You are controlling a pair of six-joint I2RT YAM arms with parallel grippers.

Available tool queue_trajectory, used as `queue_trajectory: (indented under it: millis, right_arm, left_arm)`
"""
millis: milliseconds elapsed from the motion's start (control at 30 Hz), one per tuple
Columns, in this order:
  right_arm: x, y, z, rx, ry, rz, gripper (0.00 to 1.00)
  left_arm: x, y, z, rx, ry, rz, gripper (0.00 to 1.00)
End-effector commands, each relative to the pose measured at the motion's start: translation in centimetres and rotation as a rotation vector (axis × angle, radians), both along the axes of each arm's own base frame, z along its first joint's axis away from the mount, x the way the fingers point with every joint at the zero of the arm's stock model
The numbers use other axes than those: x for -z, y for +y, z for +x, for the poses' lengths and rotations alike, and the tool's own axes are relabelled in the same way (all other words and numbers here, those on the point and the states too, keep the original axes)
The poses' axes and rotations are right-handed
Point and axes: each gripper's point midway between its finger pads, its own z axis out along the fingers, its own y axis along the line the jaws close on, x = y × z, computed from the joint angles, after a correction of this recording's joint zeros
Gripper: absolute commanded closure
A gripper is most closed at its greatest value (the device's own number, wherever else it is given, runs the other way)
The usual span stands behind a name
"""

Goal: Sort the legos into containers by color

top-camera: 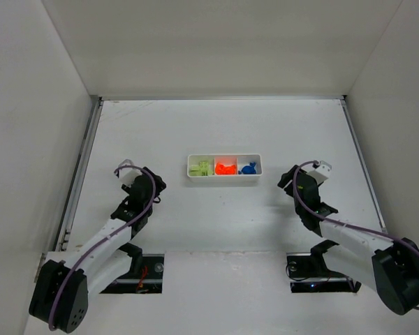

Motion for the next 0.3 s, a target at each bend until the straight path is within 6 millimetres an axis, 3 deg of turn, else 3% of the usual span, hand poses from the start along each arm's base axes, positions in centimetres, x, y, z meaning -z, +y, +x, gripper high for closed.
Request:
queue_trajectory:
  millis: [0,267]
  right_arm:
    - [-2.7,0.6,1.4,0.011,-0.093,0.045,0.29]
    - [-2.6,0.9,1.5,0.005,-0.085,0.032,0.27]
  left_arm:
    - [-1.6,-1.2,1.1,0.02,-0.053,-0.046,0.46]
    - [-0.4,-1.5,1.4,0.034,-0.027,-0.039,0.44]
